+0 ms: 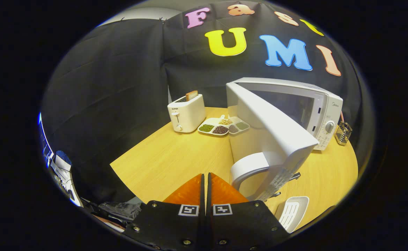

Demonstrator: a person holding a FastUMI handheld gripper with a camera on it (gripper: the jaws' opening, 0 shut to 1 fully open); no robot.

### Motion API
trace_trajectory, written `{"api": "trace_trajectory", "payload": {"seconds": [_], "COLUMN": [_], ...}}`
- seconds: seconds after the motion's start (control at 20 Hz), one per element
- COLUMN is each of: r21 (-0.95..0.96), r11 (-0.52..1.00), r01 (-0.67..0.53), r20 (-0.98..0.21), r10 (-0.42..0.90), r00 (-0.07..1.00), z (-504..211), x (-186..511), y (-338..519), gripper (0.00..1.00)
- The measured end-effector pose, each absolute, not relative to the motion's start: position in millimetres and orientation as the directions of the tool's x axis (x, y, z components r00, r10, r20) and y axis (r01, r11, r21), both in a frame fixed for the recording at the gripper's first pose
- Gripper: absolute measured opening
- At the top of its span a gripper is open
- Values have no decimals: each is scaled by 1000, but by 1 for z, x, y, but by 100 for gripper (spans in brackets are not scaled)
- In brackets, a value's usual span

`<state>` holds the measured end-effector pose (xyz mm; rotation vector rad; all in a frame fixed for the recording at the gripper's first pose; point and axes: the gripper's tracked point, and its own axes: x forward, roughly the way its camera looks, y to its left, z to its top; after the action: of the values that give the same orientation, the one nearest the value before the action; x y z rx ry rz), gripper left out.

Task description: Open the microwave, put the food inside, and close the microwave door.

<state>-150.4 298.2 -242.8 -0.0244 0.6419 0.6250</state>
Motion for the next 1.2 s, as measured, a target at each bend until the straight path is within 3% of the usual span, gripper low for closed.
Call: {"api": "trace_trajectory", "payload": {"seconds": [1.2], "r21": [51], "r11": [919], "r01": [-392], "r20": [-584], "r10": [346], "r00": [734], "z": [-250], "x": [-18], "y": [157], "gripper": [1]}}
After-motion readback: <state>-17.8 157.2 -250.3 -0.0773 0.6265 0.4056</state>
